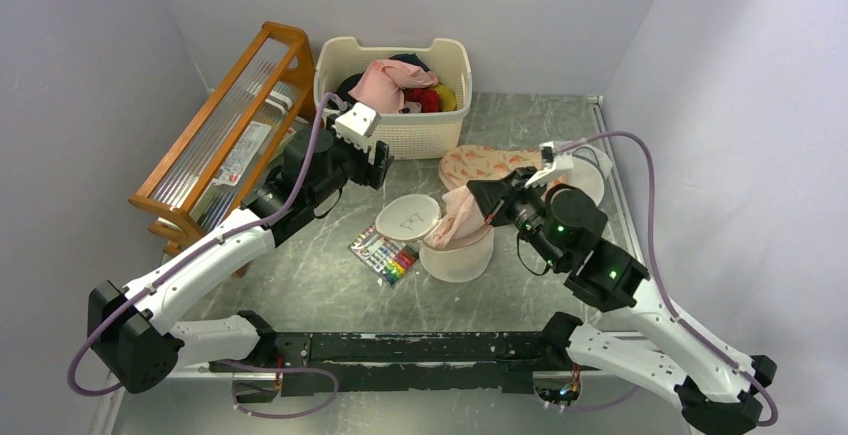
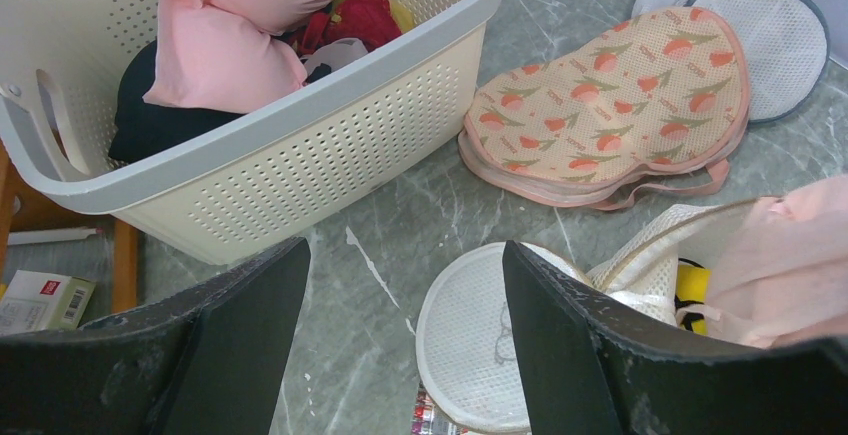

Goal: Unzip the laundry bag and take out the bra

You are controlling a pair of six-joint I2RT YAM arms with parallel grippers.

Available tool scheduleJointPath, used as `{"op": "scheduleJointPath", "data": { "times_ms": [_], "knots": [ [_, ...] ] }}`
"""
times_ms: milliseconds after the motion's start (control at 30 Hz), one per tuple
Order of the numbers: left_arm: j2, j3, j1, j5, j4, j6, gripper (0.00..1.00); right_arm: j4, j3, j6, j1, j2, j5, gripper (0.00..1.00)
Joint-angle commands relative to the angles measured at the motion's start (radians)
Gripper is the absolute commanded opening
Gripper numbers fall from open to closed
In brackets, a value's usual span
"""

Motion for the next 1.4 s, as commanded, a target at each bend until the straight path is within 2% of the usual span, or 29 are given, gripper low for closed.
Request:
{"op": "scheduleJointPath", "data": {
  "times_ms": [0,167,533,667,800,933,1033,1200,1367],
  "knots": [
    [-0.011,0.008,0.005,0.021,0.021,0.001,0.82,0.094,0.017,0.011,0.0,-0.04,0.045,0.0],
    [-0.012,0.008,0.005,0.017,0.021,0.002,0.81,0.142,0.043,-0.035,0.0,-0.059,0.057,0.0],
    [-0.016,0.01,0.005,0.006,0.019,0.001,0.81,0.212,0.215,-0.198,-0.001,-0.035,0.119,0.0],
    [-0.027,0.007,0.005,-0.015,0.019,0.0,0.8,0.267,0.234,-0.265,-0.001,-0.004,0.191,0.0],
    [-0.052,-0.003,0.005,-0.065,0.025,-0.006,0.78,0.389,0.207,-0.366,-0.001,0.049,0.279,0.0],
    [-0.083,-0.014,0.005,-0.111,0.032,-0.002,0.77,0.54,0.209,-0.479,-0.002,0.152,0.342,0.0],
    [-0.107,-0.023,0.005,-0.149,0.041,0.011,0.77,0.63,0.273,-0.555,-0.004,0.27,0.349,0.0],
    [-0.135,-0.027,0.01,-0.192,0.045,0.024,0.76,0.805,0.374,-0.648,-0.068,0.488,0.249,0.0],
    [-0.153,-0.038,0.033,-0.18,0.059,0.023,0.75,0.839,0.558,-0.405,-0.286,0.75,0.02,0.0]
  ]
}}
